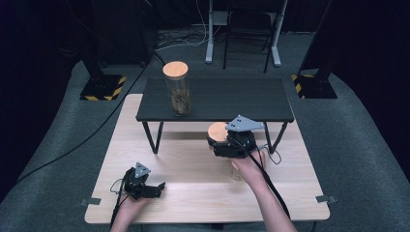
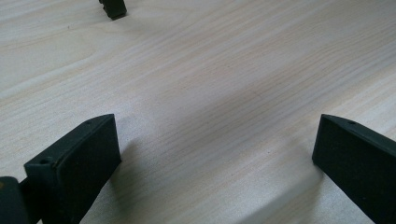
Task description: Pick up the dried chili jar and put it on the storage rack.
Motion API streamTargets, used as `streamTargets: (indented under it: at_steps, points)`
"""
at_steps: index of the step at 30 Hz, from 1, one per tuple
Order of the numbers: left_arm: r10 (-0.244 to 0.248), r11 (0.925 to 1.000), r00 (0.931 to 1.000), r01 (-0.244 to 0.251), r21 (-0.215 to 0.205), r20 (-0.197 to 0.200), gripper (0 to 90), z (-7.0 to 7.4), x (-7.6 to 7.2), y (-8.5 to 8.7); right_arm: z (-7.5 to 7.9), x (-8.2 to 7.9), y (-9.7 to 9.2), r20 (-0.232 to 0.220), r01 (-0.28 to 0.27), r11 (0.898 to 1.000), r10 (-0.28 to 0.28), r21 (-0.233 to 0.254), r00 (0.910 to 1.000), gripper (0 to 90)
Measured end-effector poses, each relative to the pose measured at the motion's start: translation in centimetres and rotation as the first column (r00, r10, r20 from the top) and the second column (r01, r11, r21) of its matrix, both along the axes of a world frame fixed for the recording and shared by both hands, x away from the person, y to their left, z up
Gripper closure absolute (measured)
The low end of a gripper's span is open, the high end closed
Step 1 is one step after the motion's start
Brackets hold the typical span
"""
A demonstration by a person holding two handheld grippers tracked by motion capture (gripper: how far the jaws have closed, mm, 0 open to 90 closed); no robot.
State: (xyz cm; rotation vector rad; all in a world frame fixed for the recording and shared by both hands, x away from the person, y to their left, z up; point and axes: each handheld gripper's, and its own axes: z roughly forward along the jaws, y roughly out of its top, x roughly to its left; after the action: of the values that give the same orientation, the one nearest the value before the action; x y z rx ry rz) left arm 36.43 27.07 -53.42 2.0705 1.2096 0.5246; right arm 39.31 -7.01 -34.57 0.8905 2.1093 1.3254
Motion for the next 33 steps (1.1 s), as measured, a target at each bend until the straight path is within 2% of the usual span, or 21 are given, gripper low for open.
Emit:
streamTargets:
  at_steps: [15, 26, 33]
  points:
    - [0.0, 1.0, 1.0, 0.0, 0.0, 0.0, 0.4, 0.0, 0.0, 0.0, 3.0, 0.9, -0.2, 0.002, 0.015, 1.0, -0.015, 0.018, 0.9999, 23.0]
    - [0.0, 1.0, 1.0, 0.0, 0.0, 0.0, 0.4, 0.0, 0.0, 0.0, 5.1, 1.8, 0.4, 0.023, 0.012, 1.0, -0.012, 0.004, 0.9997, 23.0]
    - [0.0, 1.0, 1.0, 0.0, 0.0, 0.0, 0.4, 0.0, 0.0, 0.0, 5.9, 2.8, 0.5, 0.027, 0.01, 1.0, -0.01, 0.002, 0.9996, 23.0]
